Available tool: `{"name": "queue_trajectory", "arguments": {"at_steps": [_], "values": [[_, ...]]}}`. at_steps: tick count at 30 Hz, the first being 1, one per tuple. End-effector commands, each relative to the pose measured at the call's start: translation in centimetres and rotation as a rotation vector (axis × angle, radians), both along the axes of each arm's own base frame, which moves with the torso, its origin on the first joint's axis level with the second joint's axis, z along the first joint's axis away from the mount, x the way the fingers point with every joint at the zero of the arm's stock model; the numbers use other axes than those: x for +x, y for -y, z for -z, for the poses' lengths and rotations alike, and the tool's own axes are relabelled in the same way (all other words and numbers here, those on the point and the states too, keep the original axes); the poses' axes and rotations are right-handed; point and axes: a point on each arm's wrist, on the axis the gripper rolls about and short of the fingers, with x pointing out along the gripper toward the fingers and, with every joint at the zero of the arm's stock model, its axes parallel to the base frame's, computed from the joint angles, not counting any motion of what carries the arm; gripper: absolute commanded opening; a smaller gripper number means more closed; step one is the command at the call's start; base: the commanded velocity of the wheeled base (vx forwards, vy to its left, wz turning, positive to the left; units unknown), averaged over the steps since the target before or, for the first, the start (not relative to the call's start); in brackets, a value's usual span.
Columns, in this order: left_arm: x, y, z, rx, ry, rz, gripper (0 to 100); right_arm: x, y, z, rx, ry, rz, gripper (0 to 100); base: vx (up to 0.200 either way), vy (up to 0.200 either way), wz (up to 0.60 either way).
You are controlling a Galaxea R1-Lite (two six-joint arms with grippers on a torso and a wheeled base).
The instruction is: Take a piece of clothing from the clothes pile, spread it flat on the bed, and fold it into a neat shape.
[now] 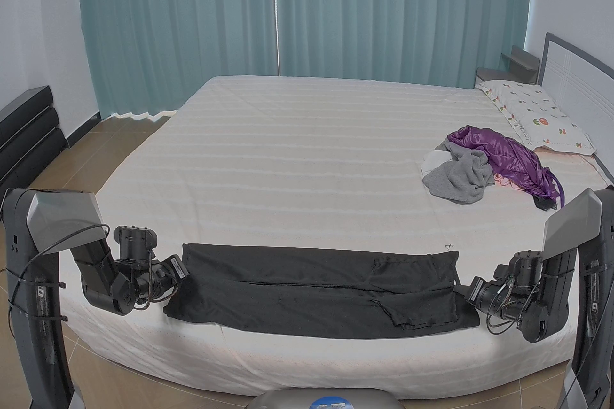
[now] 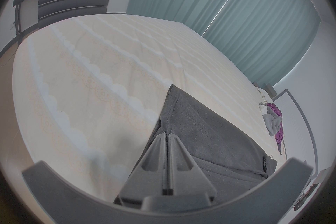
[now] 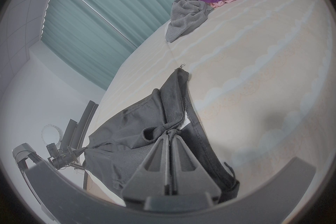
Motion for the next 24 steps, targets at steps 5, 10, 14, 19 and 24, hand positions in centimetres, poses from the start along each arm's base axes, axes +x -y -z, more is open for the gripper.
{"name": "queue_trajectory", "arguments": {"at_steps": [5, 10, 14, 19, 24], "values": [[0.1, 0.1, 0.4, 0.000, -0.009, 0.003, 100, 0.1, -0.1, 0.6, -0.002, -0.002, -0.004, 0, 0.000, 0.000, 0.00], [0.1, 0.0, 0.3, 0.000, -0.006, 0.001, 100, 0.1, -0.1, 0.5, 0.000, -0.002, -0.004, 100, 0.000, 0.000, 0.00], [-0.1, -0.2, 0.1, -0.006, -0.008, -0.010, 100, -0.1, 0.3, 0.0, 0.014, -0.001, 0.015, 100, 0.000, 0.000, 0.00], [-1.0, -1.4, -1.9, -0.036, 0.020, -0.043, 100, -0.2, 1.0, -1.6, 0.119, 0.004, 0.095, 100, 0.000, 0.000, 0.00], [-0.9, -1.6, -2.9, -0.083, 0.044, -0.012, 100, -0.2, 1.5, -1.5, 0.183, -0.019, 0.128, 100, 0.000, 0.000, 0.00]]}}
